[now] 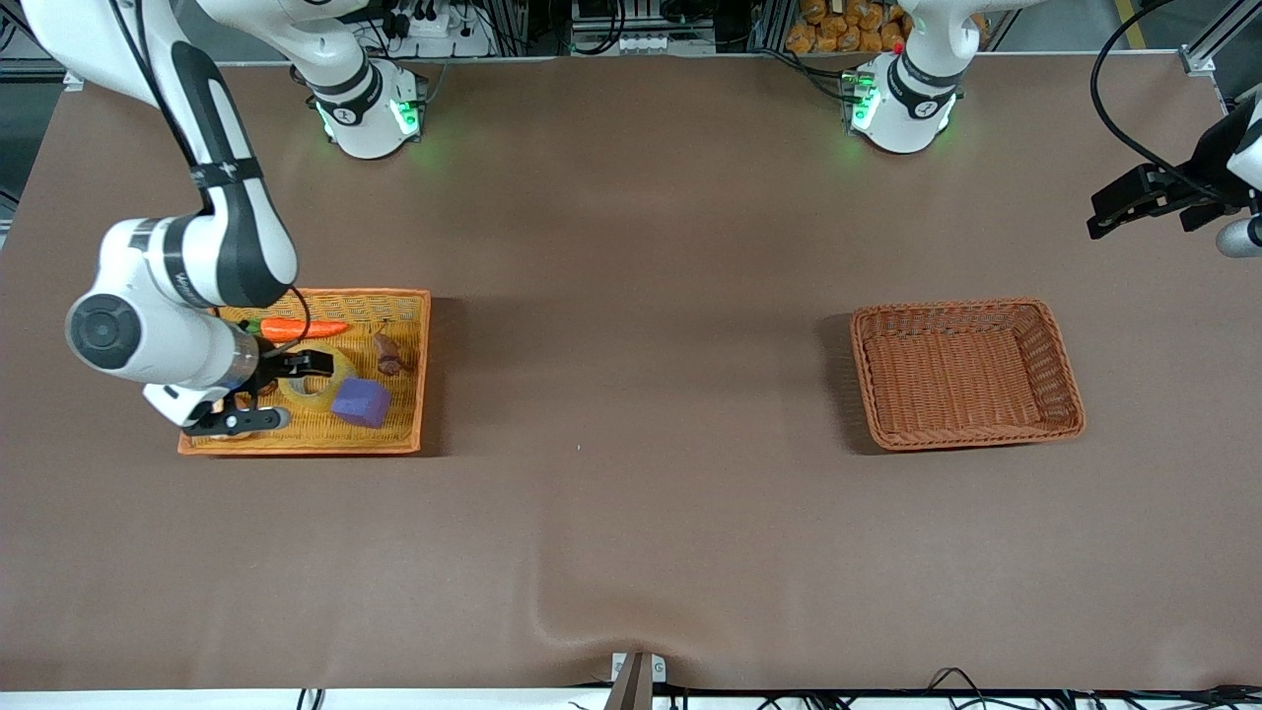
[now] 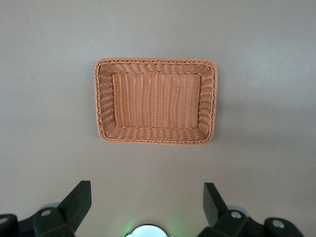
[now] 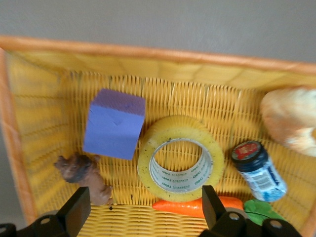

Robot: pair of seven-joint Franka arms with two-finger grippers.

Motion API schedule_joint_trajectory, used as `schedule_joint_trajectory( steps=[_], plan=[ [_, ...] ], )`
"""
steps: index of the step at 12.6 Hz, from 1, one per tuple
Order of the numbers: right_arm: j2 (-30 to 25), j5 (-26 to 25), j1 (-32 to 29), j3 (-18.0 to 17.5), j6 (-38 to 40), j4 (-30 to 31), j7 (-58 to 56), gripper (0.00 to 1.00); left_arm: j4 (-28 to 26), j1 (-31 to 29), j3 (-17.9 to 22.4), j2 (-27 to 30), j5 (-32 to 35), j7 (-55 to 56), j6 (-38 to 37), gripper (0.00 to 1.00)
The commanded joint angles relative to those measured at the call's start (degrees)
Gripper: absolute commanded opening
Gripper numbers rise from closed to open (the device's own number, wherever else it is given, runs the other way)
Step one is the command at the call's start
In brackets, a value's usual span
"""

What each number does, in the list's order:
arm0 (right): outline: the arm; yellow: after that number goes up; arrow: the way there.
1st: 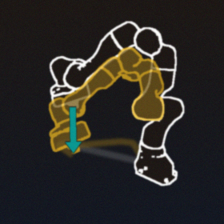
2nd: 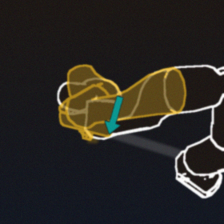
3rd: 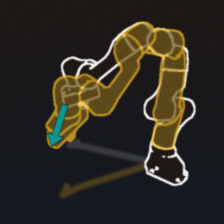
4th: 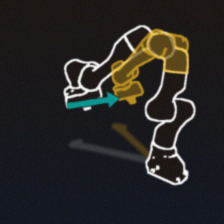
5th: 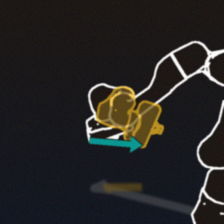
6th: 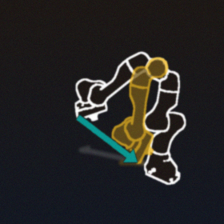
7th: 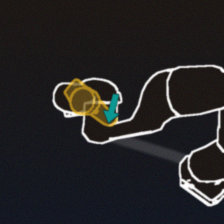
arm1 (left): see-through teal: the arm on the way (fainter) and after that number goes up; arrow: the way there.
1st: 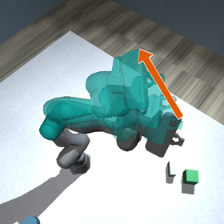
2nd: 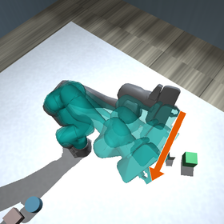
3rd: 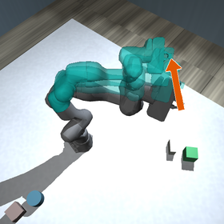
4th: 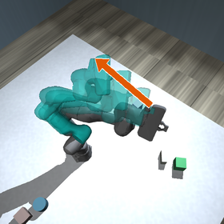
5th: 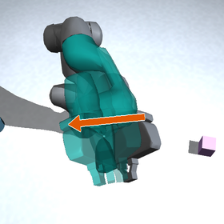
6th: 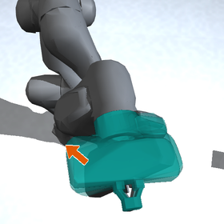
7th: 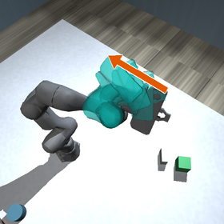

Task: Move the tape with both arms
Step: 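Reach the right gripper down over the yellow tape roll and grasp it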

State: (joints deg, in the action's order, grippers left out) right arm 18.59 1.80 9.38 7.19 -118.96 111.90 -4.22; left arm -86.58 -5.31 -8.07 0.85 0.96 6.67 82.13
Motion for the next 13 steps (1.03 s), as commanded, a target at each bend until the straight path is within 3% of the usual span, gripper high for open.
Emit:
schedule_joint_trajectory(
  steps=[1, 3, 8, 13],
  plan=[
    [-2.0, 0.1, -0.1, 0.0, -7.4, 7.9, -1.5, 1.0, -0.6, -0.4, 0.0, 0.4, -0.4, -0.6, 0.4, 1.0],
    [-1.5, 0.1, 0.1, 0.0, -12.8, 11.8, -1.4, 1.0, -0.9, -0.4, 0.2, 0.4, -0.4, -0.8, 0.5, 1.0],
    [2.6, 0.1, 0.0, 0.0, -15.3, 12.1, -1.5, 1.0, -0.9, -0.4, 0.2, 0.4, -0.4, -0.8, 0.5, 1.0],
    [3.7, 0.1, 0.3, 0.0, -15.5, 11.8, -1.5, 0.74, -0.7, -0.1, 0.1, 0.6, -0.4, -0.7, 0.4, 1.0]
  ],
)
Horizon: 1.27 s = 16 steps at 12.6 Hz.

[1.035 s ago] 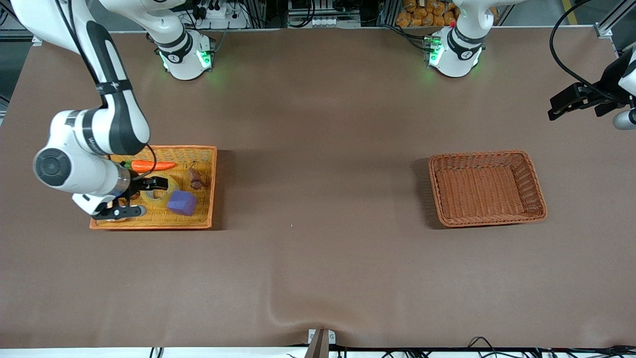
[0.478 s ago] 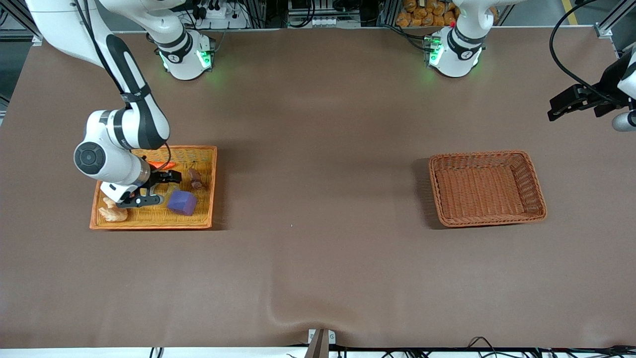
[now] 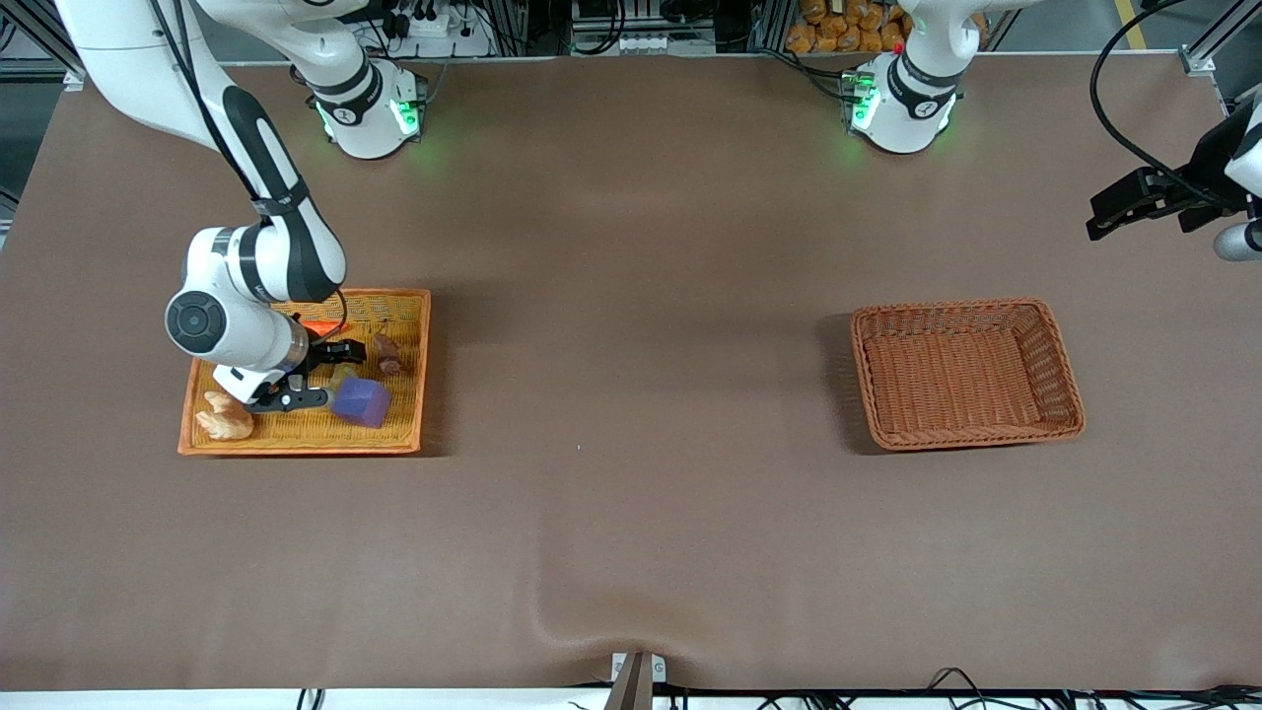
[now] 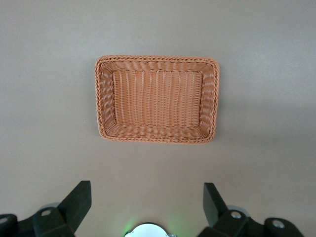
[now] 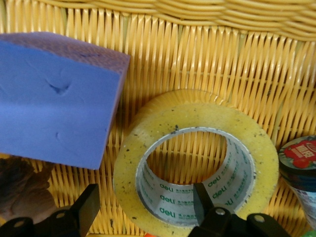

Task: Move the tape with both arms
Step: 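Reach the right gripper down over the yellow tape roll and grasp it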

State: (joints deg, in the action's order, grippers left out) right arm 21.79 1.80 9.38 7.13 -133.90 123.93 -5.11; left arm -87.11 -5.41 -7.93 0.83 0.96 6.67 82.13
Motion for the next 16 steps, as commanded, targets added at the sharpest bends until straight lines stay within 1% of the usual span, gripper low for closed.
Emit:
schedule_joint_trajectory(
  steps=[1, 2, 3, 4, 5, 7, 10, 13, 16],
  plan=[
    [0.7, 0.1, 0.3, 0.1, -0.6, -0.3, -0.6, 0.68, -0.1, 0.1, -0.2, 0.5, -0.4, -0.7, 0.4, 1.0],
    [1.1, 0.2, 0.3, 0.1, -0.6, -0.4, -0.6, 0.62, -0.1, 0.1, -0.3, 0.9, -0.5, -0.3, 0.3, 1.0],
    [1.1, 0.2, 0.3, 0.1, -0.6, -0.4, -0.6, 0.53, 0.0, 0.2, -0.4, 1.3, -0.5, -0.3, 0.1, 1.0],
    [1.1, 0.2, 0.3, 0.1, -0.6, -0.4, -0.6, 0.39, 0.0, 0.2, -0.5, 1.4, -0.6, -0.3, 0.1, 1.0],
    [1.0, 0.2, 0.3, 0.1, -0.3, -0.5, -0.6, 0.2, 0.0, 0.1, -0.5, 1.4, -1.0, -0.3, 0.0, 1.0],
    [-0.4, 0.1, 0.3, 0.1, 2.0, -1.8, -1.9, 0.01, 0.0, 0.5, -0.5, 1.0, -1.0, -0.3, 0.2, 1.0],
    [-1.1, 0.1, -0.2, 0.2, 11.6, -8.2, -3.6, 0.0, -0.2, 0.4, -0.7, 0.7, -0.9, -0.3, 0.2, 1.0],
    [-2.7, 0.2, 0.5, 0.0, 26.8, -19.1, -3.5, 0.0, -0.1, 0.4, -0.7, 0.5, -0.8, -0.3, 0.3, 1.0],
    [-2.9, 4.3, 3.8, -2.5, 35.8, -28.8, -0.2, 0.0, -0.1, 0.0, -0.7, 0.6, -0.8, -0.3, 0.2, 1.0]
  ],
)
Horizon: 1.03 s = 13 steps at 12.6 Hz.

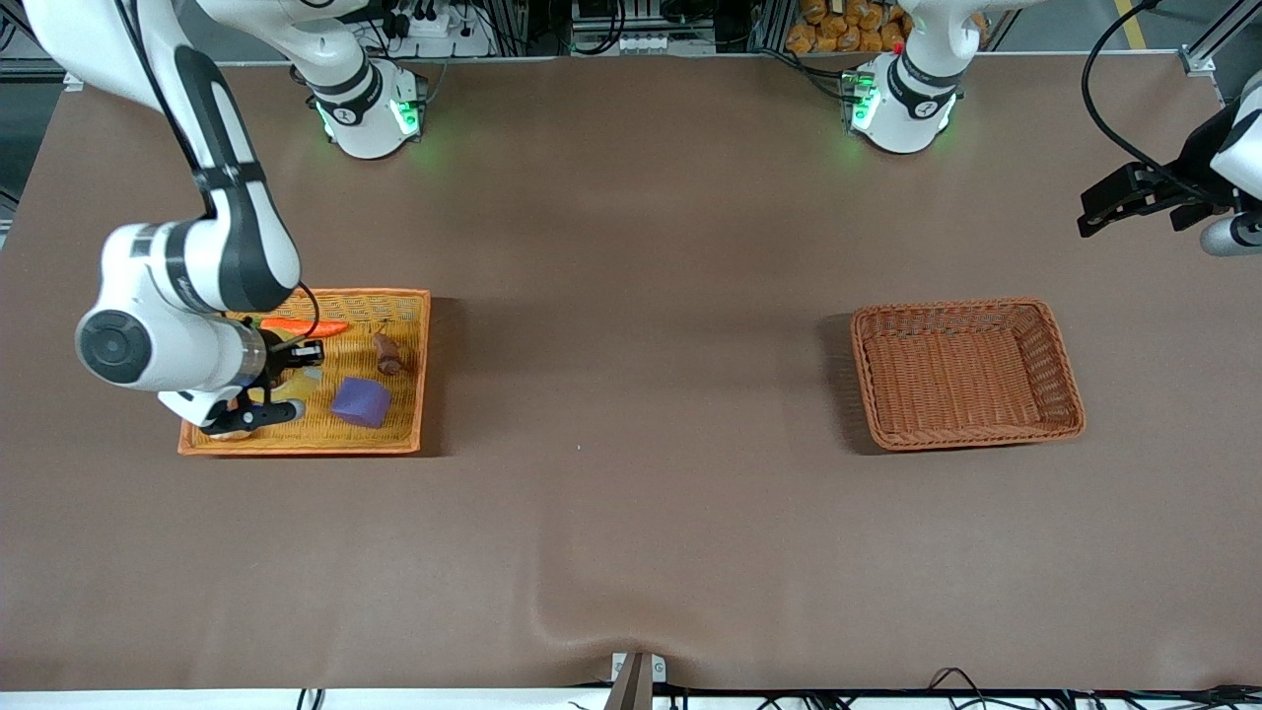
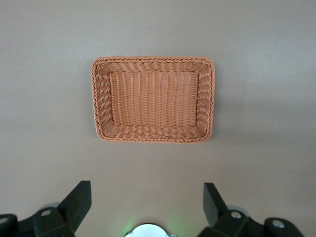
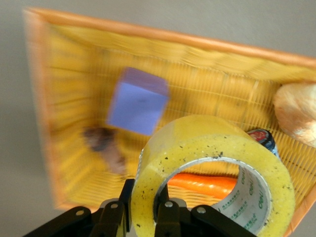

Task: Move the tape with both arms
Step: 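Lift the tape roll with the right gripper and carry it toward the basket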

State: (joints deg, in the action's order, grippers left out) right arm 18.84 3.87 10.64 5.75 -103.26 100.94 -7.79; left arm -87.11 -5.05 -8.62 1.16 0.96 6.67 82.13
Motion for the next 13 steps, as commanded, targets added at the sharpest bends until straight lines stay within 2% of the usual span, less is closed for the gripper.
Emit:
schedule_joint_trajectory(
  steps=[1, 4, 6, 8, 10, 13],
  plan=[
    [0.1, 3.5, 4.8, -1.4, 6.6, -8.5, 4.8, 0.0, 0.0, -0.2, 0.0, 0.2, -0.8, -0.3, 0.3, 1.0],
    [1.5, 5.9, 16.4, -1.5, 5.3, -12.6, 18.6, 0.0, -0.1, -0.4, 0.0, 0.3, -0.8, -0.3, 0.4, 1.0],
    [6.0, 9.3, 23.7, -2.0, -1.4, -15.3, 27.5, 0.0, -0.1, -0.4, 0.1, 0.3, -0.9, -0.3, 0.3, 1.0],
    [13.6, 9.8, 31.8, -2.0, -11.0, -21.0, 39.4, 0.0, -0.2, -0.5, 0.1, 0.4, -0.9, -0.3, 0.3, 1.0],
    [21.4, 9.8, 35.0, -2.1, -15.6, -26.5, 45.9, 0.0, -0.2, -0.5, 0.1, 0.4, -0.9, -0.3, 0.3, 1.0],
    [26.9, 9.6, 37.3, -2.1, -20.6, -26.9, 46.2, 0.0, -0.2, -0.5, 0.2, 0.3, -0.8, -0.3, 0.4, 1.0]
  ],
)
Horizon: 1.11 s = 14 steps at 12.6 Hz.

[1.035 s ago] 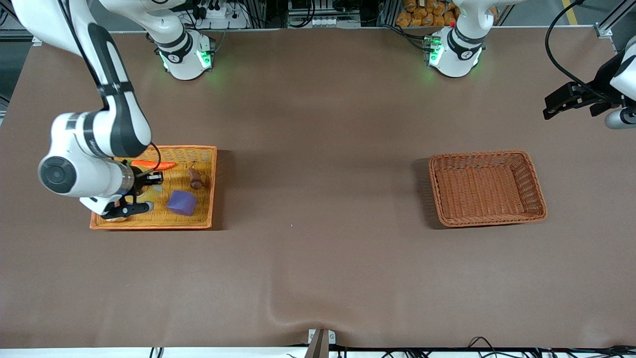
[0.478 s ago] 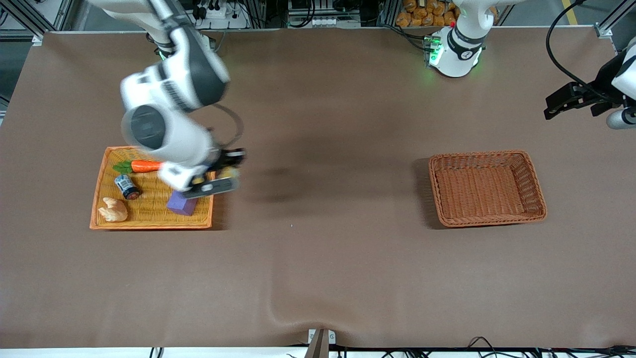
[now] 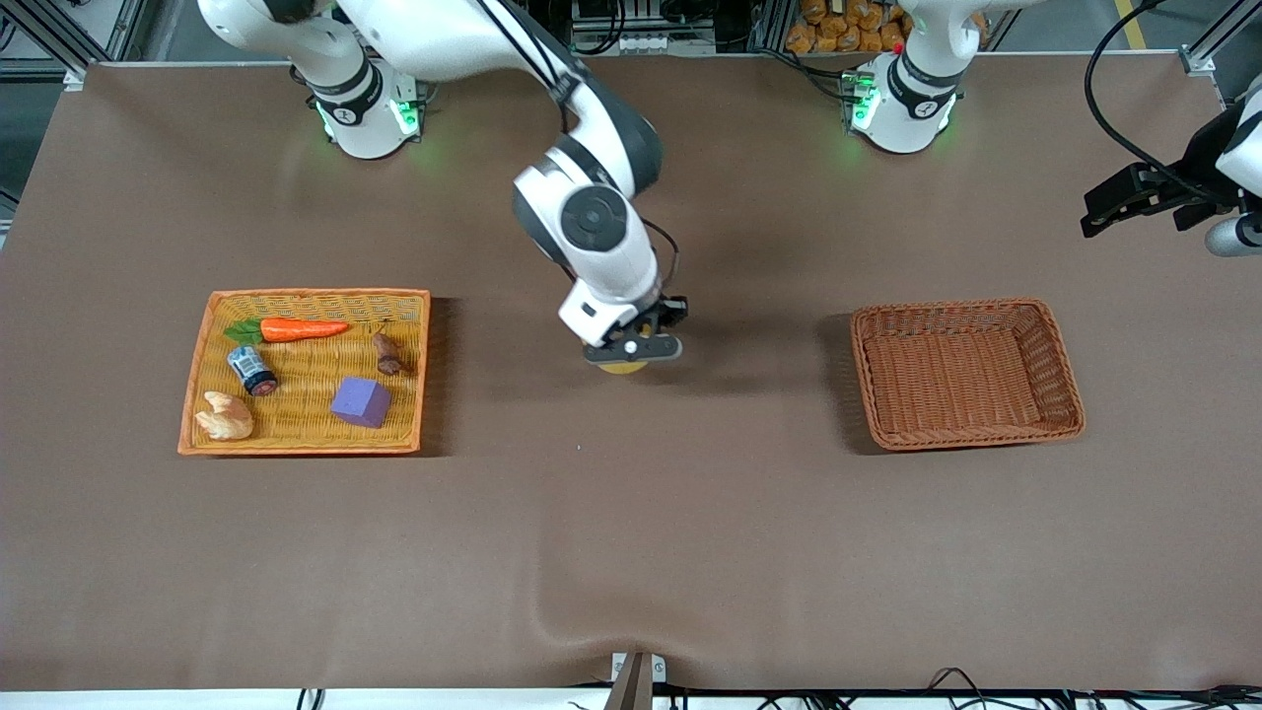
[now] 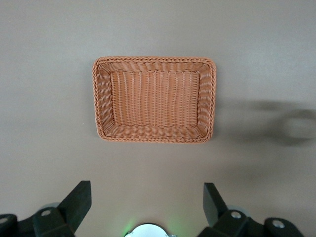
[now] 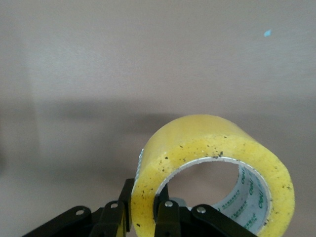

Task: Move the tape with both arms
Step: 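Lift the tape roll with the right gripper and carry it toward the basket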

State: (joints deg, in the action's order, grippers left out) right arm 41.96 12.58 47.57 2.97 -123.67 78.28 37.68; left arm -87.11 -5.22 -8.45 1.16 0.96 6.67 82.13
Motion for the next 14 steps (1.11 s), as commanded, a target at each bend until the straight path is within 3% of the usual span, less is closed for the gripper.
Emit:
schedule_joint_trajectory(
  steps=[1, 4, 7, 8, 9, 10, 12, 14],
  plan=[
    [5.2, 1.0, 1.1, 0.7, -1.8, -4.3, 0.9, 0.0, -0.1, -0.5, 0.0, 0.3, -0.8, -0.3, 0.8, 1.0],
    [8.1, 1.1, 2.6, 0.7, -7.5, -4.3, 1.0, 0.0, -0.1, -0.5, 0.0, 0.2, -0.8, -0.3, 1.4, 1.0],
    [9.1, 1.1, 2.1, 0.7, -8.5, -4.3, 0.9, 0.0, -0.2, -0.3, 0.1, 0.3, -0.9, -0.1, 1.5, 1.0],
    [9.1, 1.0, 1.9, 0.7, -8.4, -4.1, 0.7, 0.14, -0.2, -0.3, 0.0, 0.3, -0.9, -0.1, 1.5, 1.0],
    [9.5, 0.9, 1.9, 0.7, -8.4, -4.0, 0.7, 0.41, -0.1, -0.5, 0.1, 0.3, -0.9, -0.2, 1.5, 1.0],
    [9.4, 1.0, 1.8, 0.8, -8.4, -4.1, 0.8, 0.55, -0.1, -0.5, 0.1, 0.2, -0.9, -0.2, 1.6, 1.0],
    [8.2, 1.0, 1.7, 1.0, -8.2, -4.5, 0.7, 0.98, -0.1, -0.3, 0.1, 0.3, -0.9, -0.2, 1.9, 1.0],
    [5.7, 0.8, 1.5, 1.5, -7.6, -4.5, 0.5, 1.0, 0.0, -0.3, 0.1, 0.3, -0.9, -0.2, 2.0, 1.0]
  ],
)
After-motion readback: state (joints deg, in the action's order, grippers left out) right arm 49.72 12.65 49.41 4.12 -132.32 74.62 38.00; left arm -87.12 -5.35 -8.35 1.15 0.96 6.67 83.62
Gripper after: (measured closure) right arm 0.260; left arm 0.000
